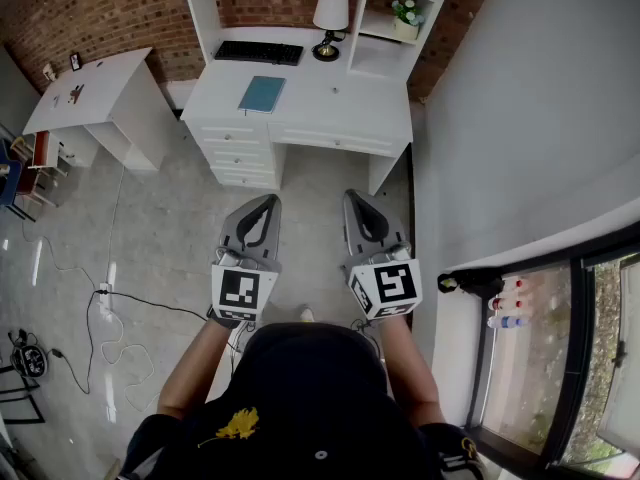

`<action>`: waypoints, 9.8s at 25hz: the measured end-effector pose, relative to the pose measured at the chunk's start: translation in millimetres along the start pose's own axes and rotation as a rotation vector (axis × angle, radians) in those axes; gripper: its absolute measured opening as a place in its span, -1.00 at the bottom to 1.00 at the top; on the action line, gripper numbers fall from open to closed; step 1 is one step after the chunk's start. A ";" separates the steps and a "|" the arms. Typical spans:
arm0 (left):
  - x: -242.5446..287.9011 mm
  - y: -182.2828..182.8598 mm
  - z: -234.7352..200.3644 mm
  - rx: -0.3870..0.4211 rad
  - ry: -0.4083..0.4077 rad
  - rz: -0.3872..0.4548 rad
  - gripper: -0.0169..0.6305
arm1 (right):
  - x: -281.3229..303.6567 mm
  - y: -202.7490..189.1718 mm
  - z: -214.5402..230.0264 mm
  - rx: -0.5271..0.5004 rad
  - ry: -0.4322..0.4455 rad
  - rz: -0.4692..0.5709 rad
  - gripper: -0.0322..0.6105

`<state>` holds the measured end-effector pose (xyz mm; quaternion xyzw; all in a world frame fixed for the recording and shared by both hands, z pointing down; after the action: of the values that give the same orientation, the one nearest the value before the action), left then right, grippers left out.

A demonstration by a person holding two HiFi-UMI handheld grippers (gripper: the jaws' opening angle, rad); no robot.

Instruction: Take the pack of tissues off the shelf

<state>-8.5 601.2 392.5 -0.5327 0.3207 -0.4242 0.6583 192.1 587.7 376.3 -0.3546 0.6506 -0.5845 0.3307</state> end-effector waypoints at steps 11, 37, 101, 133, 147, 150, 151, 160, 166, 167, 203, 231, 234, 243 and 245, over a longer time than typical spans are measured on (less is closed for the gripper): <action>7.7 -5.6 -1.5 -0.016 -0.024 -0.058 -0.91 | 6.2 -0.8 14.3 -0.008 -0.028 0.041 -0.89; 51.6 -0.3 -42.1 -0.024 0.062 -0.099 -0.91 | 66.1 -17.2 59.4 0.082 0.014 0.030 0.01; 573.9 -19.3 -389.6 -0.007 0.099 -0.084 -0.91 | 606.4 4.1 330.7 0.127 0.020 0.062 0.01; 684.3 13.5 -500.1 -0.067 0.096 0.086 -0.91 | 776.1 51.8 364.4 0.073 -0.016 0.030 0.00; 750.7 48.7 -527.9 -0.084 -0.001 0.087 -0.91 | 859.7 109.4 384.6 0.041 0.025 -0.117 -0.02; 761.5 54.1 -535.3 -0.077 -0.008 0.083 -0.91 | 876.2 111.2 387.9 0.001 0.018 -0.187 -0.03; 765.4 54.5 -537.3 -0.077 -0.009 0.079 -0.91 | 881.3 111.4 388.1 -0.013 0.014 -0.216 -0.04; 783.5 40.4 -545.9 -0.116 -0.005 0.047 -0.91 | 911.2 112.3 383.2 -0.133 -0.036 -0.351 -0.14; 790.1 35.0 -553.4 -0.128 0.000 0.035 -0.91 | 920.4 107.0 390.3 -0.144 -0.046 -0.387 -0.25; 790.2 34.3 -553.2 -0.126 0.002 0.035 -0.91 | 922.4 104.7 390.9 -0.146 -0.042 -0.399 -0.25; 784.0 31.0 -552.4 -0.091 -0.026 0.030 -0.91 | 891.9 104.6 397.5 -0.135 -0.131 -0.249 -0.87; 723.7 68.9 -526.5 -0.160 -0.006 0.164 -0.91 | 773.8 130.0 375.4 0.008 -0.156 0.074 -0.87; 716.1 64.9 -525.3 -0.185 -0.009 0.166 -0.91 | 762.1 126.7 374.0 0.043 -0.149 0.112 -0.87; 701.3 57.0 -512.3 -0.159 -0.015 0.172 -0.91 | 738.6 119.8 367.3 0.070 -0.141 0.141 -0.87; 699.4 53.0 -508.1 -0.164 -0.033 0.183 -0.91 | 734.9 116.7 365.9 0.074 -0.140 0.139 -0.87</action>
<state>-137.4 -242.7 246.6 -0.5601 0.3908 -0.3261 0.6536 103.0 -220.3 212.8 -0.3361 0.6271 -0.5575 0.4277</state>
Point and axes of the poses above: the fingertips, and each gripper's own axes: x forward along the fingers, z to its right, y out of its top, the point moved 9 cm from there along -x, backward along the fingers, and after that the axes turned 1 degree about -z, right-handed, at the moved point
